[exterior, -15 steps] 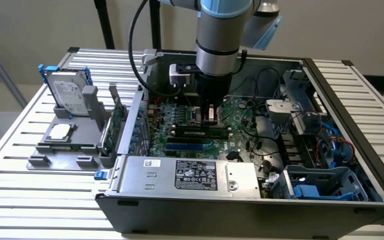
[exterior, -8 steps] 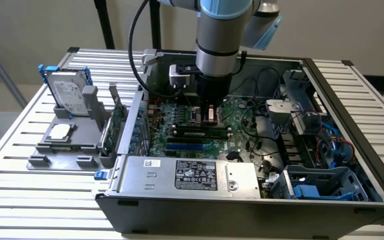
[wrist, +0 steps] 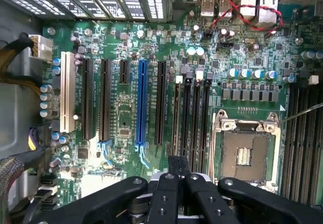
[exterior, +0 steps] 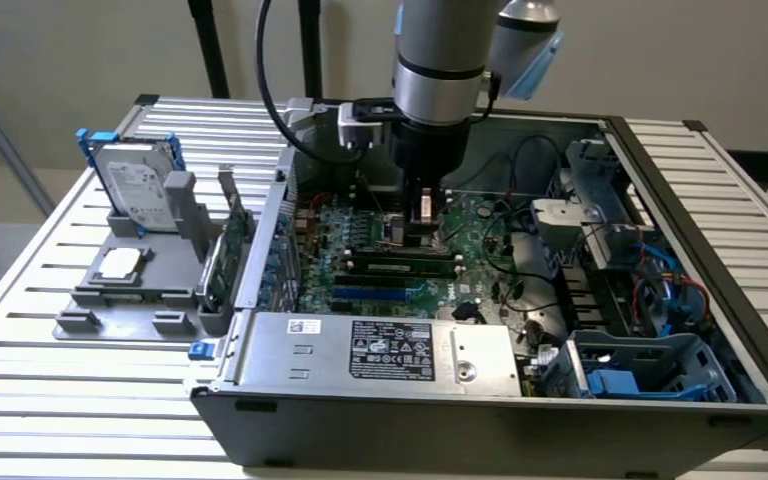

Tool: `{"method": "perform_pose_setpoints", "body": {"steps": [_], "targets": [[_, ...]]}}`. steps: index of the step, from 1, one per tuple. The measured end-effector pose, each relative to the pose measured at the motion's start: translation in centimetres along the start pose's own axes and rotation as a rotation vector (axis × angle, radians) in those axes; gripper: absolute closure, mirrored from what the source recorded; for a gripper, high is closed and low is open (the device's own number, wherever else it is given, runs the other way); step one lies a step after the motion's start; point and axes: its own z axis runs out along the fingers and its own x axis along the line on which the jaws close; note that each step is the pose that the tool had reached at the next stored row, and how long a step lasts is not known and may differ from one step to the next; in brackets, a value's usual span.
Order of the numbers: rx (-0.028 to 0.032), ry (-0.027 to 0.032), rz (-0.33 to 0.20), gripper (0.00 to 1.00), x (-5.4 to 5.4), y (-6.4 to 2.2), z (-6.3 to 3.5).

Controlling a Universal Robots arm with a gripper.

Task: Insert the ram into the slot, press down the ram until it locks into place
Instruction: 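Press down the ram until it locks into place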

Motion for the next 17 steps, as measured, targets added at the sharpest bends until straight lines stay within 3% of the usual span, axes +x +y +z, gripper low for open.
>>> {"method": "perform_pose_setpoints", "body": {"steps": [17], "targets": [[-0.0001, 0.0001, 0.0, 0.89, 0.0, 0.0, -0.01]]}}
